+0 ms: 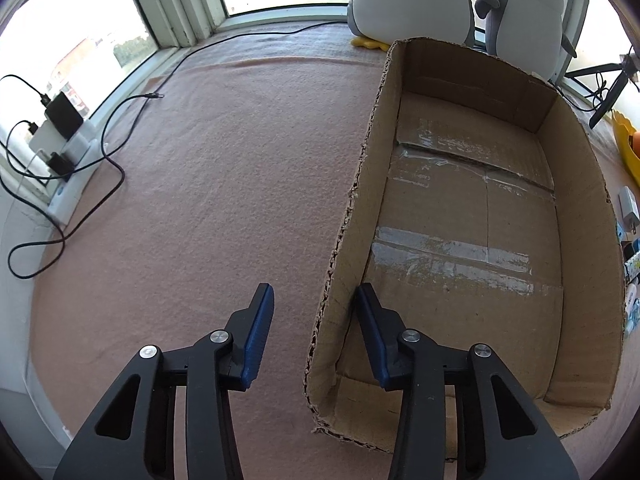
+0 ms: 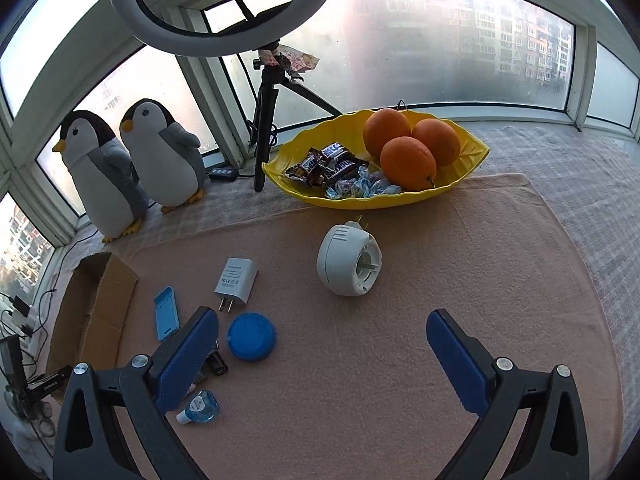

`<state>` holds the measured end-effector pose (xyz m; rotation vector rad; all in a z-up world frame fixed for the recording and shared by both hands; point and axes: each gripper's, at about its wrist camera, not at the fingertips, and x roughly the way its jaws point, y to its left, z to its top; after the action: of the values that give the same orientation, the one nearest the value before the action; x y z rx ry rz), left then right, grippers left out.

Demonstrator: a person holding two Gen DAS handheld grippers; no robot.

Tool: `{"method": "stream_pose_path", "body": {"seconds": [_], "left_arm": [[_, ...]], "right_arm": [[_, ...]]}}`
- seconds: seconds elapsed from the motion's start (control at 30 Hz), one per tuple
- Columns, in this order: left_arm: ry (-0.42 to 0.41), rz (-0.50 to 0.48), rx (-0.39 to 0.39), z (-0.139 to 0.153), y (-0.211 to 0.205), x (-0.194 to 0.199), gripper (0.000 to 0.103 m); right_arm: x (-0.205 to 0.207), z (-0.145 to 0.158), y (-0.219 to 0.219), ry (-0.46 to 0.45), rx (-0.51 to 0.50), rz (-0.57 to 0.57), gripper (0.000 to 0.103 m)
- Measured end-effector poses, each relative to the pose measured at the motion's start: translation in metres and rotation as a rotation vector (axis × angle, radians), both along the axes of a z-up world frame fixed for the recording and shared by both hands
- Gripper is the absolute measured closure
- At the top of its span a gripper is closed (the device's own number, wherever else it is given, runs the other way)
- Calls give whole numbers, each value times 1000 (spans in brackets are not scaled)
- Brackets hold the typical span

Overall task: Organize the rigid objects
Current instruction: 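Move the right tool toward the white round plug-in device and grasp it, then carry the white device with the right tool into the cardboard box and release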

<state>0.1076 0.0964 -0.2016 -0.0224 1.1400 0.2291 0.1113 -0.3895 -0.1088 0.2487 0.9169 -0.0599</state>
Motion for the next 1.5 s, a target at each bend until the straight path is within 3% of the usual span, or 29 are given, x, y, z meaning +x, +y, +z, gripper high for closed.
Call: {"method": "stream_pose_path", "body": {"seconds": [0.37,0.7,0.9,1.1,1.4,1.5], "left_arm": [[6,-10,11,0,-3,2,66],[6,-4,2,0,-1,2,66],[7,-8,1,-1,-1,2,66],[7,-8,2,-1,-1,2,66],[6,-5,-3,-1,-1,2,66],[6,-5,-3,-1,-1,2,66]], "right_arm": [[58,-30,-29,55,108,-14,2],[84,-41,-18,86,18,16,9],[90,-52,-16,111,15,28,20],[100,-62,-12,143,28,39,45],[110,-69,-7,179,-36,60,47],[113,-74,-3,206,-97,67,53]]}}
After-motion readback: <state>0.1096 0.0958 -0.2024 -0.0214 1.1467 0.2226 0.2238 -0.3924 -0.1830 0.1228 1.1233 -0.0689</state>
